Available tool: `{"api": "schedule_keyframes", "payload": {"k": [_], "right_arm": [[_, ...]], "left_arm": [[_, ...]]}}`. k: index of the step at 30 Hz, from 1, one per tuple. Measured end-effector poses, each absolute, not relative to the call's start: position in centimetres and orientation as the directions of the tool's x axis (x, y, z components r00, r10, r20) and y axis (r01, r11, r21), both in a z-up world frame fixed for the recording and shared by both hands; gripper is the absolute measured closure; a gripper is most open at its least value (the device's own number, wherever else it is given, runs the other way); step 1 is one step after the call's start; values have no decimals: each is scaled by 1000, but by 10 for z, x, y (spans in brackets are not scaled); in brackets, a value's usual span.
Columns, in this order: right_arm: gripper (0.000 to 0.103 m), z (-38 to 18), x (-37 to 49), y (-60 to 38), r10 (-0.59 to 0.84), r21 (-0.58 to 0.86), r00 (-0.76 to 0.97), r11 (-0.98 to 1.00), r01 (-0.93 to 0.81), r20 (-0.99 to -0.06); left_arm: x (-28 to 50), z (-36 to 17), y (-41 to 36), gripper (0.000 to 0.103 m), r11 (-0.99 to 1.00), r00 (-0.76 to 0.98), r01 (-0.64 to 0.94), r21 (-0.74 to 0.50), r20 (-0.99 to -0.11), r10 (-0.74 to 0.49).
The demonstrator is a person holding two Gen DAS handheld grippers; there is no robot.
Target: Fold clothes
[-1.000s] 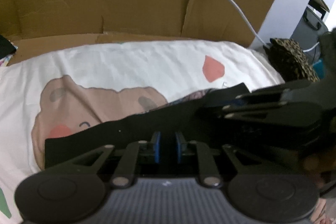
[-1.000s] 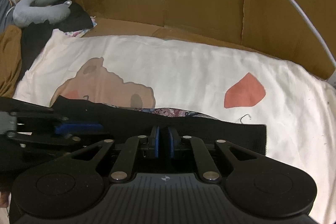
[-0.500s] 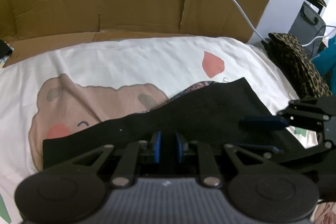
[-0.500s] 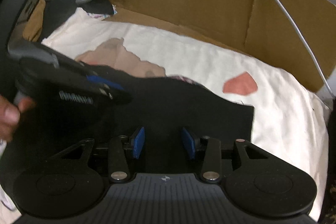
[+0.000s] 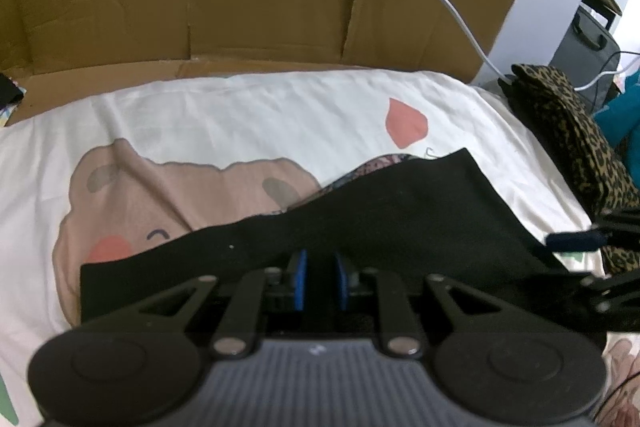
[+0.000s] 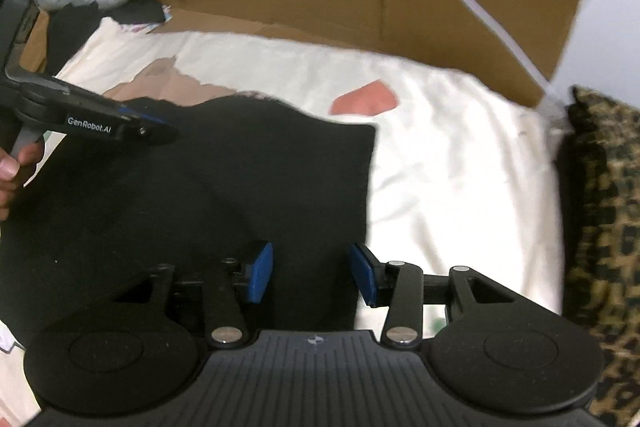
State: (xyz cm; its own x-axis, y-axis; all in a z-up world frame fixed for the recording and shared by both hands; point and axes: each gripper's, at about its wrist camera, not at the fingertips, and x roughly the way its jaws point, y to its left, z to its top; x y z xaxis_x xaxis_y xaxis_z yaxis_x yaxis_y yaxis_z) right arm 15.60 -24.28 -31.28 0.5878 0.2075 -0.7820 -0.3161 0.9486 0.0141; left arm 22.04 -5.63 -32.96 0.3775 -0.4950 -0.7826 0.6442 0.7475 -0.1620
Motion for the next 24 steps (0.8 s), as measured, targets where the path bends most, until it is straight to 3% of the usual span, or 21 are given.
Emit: {"api": "schedule_keyframes", "payload": {"k": [8,24], "right_arm": [[53,-307,124,-217,318,110,565,922,-372,-761],[53,-339,79,-247,242,50,497,928,-369,-833]], "left_arm": [[224,-329,-53,85,761,371,619,-195,-782,-501],[224,-329,-56,84,753,370,636,-170,-788,-491]]}}
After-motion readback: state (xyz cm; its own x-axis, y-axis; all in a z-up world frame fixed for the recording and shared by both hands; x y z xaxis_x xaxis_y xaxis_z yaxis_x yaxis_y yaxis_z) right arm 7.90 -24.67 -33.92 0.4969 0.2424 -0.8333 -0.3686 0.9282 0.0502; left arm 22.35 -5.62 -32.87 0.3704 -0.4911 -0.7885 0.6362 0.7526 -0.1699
